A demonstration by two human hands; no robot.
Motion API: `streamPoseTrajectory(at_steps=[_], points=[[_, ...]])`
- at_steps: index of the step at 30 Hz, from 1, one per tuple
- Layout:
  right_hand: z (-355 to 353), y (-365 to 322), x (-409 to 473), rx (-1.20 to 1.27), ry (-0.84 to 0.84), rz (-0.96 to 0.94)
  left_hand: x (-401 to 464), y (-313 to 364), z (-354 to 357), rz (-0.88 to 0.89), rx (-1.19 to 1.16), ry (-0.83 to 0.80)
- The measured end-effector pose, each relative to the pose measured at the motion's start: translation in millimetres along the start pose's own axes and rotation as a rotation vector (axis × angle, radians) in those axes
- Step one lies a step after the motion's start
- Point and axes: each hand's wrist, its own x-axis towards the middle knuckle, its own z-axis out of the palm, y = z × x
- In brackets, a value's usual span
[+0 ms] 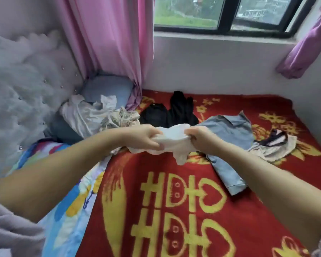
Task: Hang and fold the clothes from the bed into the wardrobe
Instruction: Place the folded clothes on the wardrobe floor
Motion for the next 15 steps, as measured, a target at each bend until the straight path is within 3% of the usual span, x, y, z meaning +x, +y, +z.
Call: streamPoseTrajectory(at_steps=[5,8,15], points=[[201,33,-89,0.012,-0.386,0.103,-4,-88,214,-0.058,0.225,-0.262],[296,37,-146,0.053,-0.583,0.150,-23,-118,318,-0.076,0.206,-0.435],[381,17,-233,0.084,-0.911,0.133,-66,-125,432,-0.099,-0.018,-0.642]])
